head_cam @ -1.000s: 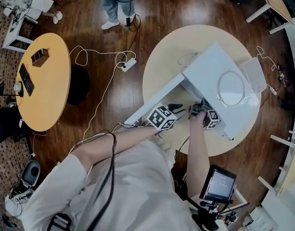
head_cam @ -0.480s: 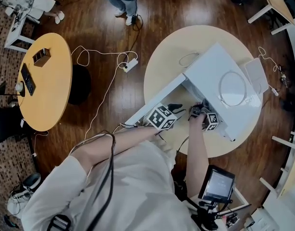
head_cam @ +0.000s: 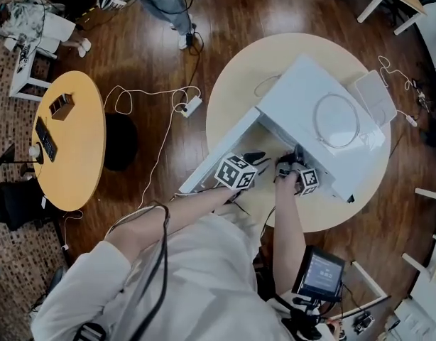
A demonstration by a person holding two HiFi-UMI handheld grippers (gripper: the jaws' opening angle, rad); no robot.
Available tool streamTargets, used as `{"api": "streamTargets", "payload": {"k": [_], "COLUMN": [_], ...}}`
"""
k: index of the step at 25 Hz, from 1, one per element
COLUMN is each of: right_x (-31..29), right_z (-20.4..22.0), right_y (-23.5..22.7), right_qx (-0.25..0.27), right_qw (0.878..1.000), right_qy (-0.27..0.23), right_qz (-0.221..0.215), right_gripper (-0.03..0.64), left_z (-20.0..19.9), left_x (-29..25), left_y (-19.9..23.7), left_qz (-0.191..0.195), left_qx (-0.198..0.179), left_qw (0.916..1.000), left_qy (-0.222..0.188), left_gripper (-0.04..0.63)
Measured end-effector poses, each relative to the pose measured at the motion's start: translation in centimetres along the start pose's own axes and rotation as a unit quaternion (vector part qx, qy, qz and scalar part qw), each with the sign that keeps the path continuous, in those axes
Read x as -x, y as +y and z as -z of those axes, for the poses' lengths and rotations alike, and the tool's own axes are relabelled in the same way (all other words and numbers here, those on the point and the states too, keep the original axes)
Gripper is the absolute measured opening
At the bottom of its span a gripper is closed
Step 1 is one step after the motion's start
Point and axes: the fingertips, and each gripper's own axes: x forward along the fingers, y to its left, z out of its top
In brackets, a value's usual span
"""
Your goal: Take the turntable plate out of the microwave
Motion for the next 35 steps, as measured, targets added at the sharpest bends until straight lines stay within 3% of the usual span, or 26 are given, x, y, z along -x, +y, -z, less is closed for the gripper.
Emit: {"api": "streamTargets", "payload": {"k": [5, 12, 18, 24, 26, 29, 31, 34, 35], "right_x": [0.2, 0.4, 1.9, 2.9, 3.1, 3.5, 3.8, 4.3, 4.5], "right_z": [0.0, -0.3, -0.3, 0.1, 0.1, 0.2, 0.2, 0.3, 0.3], "right_y": [0.8, -1.3, -1.0, 0.4, 0.6, 0.9, 1.0, 1.3, 1.4], "right_qx": [-0.003, -0.029, -0.035, -0.026, -0.024, -0.022, -0.021, -0.017, -0.016], "right_qw": [0.999, 0.997, 0.995, 0.994, 0.994, 0.994, 0.994, 0.993, 0.993], "right_qy": [0.018, 0.026, 0.033, 0.048, 0.052, 0.058, 0.062, 0.069, 0.071], "right_qz": [-0.042, -0.074, -0.09, -0.094, -0.093, -0.093, -0.093, -0.093, -0.093], "right_gripper": [0.031, 0.031, 0.031, 0.031, 0.031, 0.032, 0.032, 0.032, 0.032], "left_z": [0.6, 1.0, -0.3, 1.7, 1.3, -1.0, -1.4, -2.2, -2.4], "left_x": [-2.8, -6.1, -10.0, -12.4, -12.9, -13.5, -13.8, -14.2, -14.2], "left_y": [1.9, 3.9, 5.3, 7.3, 7.4, 7.4, 7.6, 7.2, 7.1], "left_qz": [-0.008, -0.038, -0.021, -0.023, 0.003, 0.058, 0.076, 0.123, 0.136], "left_qx": [0.087, 0.116, 0.189, 0.273, 0.308, 0.37, 0.404, 0.456, 0.464], "left_qw": [0.9959, 0.9918, 0.978, 0.9577, 0.9454, 0.9139, 0.8955, 0.859, 0.852], "left_qy": [-0.024, -0.038, -0.086, -0.088, -0.107, -0.155, -0.171, -0.196, -0.202], "left_gripper": [0.103, 0.103, 0.175, 0.189, 0.198, 0.198, 0.196, 0.195, 0.195]}}
